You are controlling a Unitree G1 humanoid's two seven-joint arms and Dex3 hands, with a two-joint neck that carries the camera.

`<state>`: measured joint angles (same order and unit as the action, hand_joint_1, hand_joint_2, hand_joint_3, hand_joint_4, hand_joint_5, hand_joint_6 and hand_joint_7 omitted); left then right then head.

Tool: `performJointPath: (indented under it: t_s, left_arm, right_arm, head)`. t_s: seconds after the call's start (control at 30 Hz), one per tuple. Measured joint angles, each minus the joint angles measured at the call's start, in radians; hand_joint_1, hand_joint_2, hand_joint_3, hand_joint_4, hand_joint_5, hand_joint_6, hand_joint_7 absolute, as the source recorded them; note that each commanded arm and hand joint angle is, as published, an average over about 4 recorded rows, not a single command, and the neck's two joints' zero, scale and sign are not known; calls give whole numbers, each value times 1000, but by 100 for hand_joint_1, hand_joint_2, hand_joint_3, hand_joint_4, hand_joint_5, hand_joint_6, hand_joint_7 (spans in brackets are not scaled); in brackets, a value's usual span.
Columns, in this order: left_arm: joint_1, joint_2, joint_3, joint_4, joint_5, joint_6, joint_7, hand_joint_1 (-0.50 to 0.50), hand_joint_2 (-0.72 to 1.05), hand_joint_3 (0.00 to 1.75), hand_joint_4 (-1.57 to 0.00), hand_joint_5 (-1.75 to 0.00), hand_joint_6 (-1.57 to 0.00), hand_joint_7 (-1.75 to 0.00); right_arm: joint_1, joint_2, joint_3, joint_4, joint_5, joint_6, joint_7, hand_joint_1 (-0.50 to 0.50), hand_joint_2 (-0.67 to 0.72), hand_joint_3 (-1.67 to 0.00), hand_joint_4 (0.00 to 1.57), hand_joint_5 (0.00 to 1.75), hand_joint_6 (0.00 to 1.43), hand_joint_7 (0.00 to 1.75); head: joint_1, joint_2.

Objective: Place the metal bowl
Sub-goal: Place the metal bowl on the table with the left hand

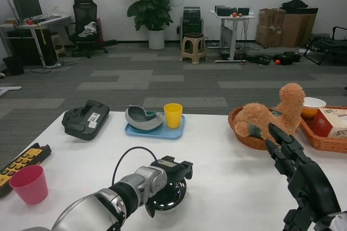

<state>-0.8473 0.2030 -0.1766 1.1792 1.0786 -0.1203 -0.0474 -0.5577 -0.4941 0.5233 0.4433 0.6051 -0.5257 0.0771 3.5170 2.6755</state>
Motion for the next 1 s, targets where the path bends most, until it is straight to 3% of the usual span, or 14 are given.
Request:
performJointPath:
  t_s: [0.1,0.2,0.33,0.47,0.53,0.63,0.8,1.0]
  left_arm:
    - [0,1,-19,-3,2,-1,0,-50,105,109,0,-41,0,-45]
    - [0,1,-25,-4,4,-1,-3,-50,89,83,0,-41,0,-24]
    - [0,3,-29,-2,10,7,-44,-48,43,46,0,-51,0,-7]
    - [0,5,-29,-1,11,25,-67,-48,-6,15,0,-51,0,-7]
    - [0,8,-28,-2,12,28,-74,-48,-28,9,0,-51,0,-7]
    - [0,11,-26,-5,13,28,-80,-48,-46,9,0,-51,0,-7]
    - [0,18,-20,-39,18,28,-90,-48,-55,0,0,-51,0,-7]
    - [3,42,7,-133,20,27,-100,-48,-46,2,0,-51,0,-7]
  right_arm:
    - [1,0,0,0,0,0,0,-25,66,0,0,0,0,14]
    - [1,0,0,0,1,0,0,-25,66,0,0,0,0,14]
    - [1,0,0,0,3,0,0,-25,66,0,0,0,0,14]
    - [1,0,0,0,5,0,0,-25,66,0,0,0,0,14]
    - [1,0,0,0,5,0,0,-25,66,0,0,0,0,14]
    - [1,0,0,0,5,0,0,-25,66,0,0,0,0,14]
    - [2,0,0,0,5,-3,0,-25,66,0,0,0,0,14]
    - [2,0,-1,0,5,-8,0,-25,66,0,0,0,0,14]
  head:
    - [-1,-1]
    - [-2,-4]
    - [-2,-6]
    - [3,-6]
    - [2,-3]
    - [2,2]
    - [5,10]
    - [8,27]
